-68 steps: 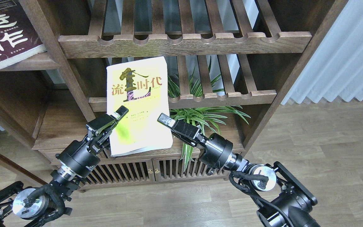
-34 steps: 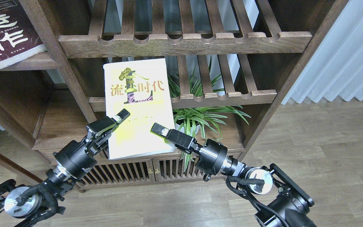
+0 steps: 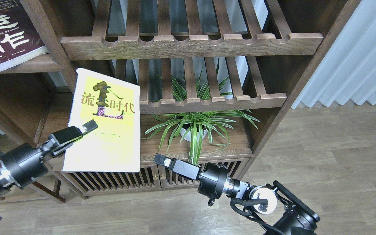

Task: Organize books on shelf
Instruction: 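Carry the yellow-green book with the left gripper to the side shelf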

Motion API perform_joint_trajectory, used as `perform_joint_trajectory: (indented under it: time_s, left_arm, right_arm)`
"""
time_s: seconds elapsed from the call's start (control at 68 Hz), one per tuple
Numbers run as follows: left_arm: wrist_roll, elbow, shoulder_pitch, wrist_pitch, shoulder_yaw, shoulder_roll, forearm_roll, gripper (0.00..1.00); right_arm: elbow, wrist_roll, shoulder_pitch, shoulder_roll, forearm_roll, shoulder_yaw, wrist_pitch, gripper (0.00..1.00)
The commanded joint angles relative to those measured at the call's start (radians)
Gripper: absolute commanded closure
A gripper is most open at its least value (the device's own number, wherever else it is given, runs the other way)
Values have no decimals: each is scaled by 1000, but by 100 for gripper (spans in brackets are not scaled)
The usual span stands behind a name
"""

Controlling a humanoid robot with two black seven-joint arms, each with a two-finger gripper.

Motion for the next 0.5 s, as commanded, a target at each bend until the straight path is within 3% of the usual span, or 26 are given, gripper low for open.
perform_joint_trajectory:
  time_s: [0.0, 0.485]
  left_arm:
    - [28, -11, -1, 0, -43, 116, 6, 100]
    - [31, -17, -6, 0, -330, 395, 6, 100]
  right_arm:
    - [-11, 0, 6, 0, -2, 2, 0, 1]
    - [-42, 0, 60, 0, -2, 2, 0, 1]
